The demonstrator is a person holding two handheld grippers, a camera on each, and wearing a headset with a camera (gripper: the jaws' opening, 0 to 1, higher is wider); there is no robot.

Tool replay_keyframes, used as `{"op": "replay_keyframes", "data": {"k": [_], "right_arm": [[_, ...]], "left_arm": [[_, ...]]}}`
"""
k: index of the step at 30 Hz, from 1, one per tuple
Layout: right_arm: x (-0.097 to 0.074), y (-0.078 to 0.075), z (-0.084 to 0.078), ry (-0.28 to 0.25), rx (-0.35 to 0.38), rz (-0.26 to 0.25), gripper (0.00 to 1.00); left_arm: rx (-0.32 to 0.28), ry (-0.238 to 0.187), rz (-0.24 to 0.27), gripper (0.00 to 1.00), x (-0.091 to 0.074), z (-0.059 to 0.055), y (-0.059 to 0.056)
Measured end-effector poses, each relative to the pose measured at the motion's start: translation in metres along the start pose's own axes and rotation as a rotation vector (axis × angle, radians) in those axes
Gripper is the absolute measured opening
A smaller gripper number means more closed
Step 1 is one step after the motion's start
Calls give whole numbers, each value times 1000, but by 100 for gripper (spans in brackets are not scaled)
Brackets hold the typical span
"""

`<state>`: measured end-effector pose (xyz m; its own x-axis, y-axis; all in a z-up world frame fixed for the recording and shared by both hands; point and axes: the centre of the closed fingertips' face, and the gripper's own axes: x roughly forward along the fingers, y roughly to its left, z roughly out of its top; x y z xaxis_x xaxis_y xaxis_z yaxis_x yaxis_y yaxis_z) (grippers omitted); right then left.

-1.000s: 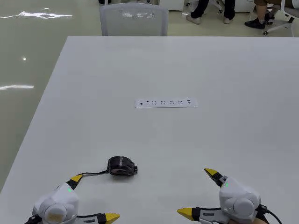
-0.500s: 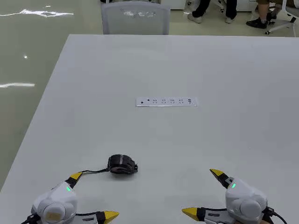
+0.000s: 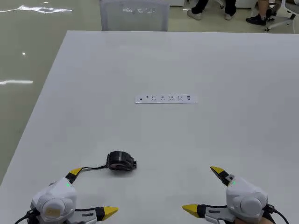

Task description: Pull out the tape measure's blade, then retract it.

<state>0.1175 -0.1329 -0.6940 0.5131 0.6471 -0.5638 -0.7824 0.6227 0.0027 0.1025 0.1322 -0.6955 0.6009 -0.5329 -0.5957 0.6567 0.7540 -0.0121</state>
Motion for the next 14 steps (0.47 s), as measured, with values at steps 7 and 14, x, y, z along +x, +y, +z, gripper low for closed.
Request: {"op": "replay_keyframes", "data": {"k": [7, 14], "right_arm": [[-1, -1, -1, 1, -1, -1, 95], [0, 0, -1, 3, -3, 0, 95]], "left_arm": [[2, -1, -4, 99, 0, 2, -1], [8, -4, -5, 99, 1, 2, 1]]}}
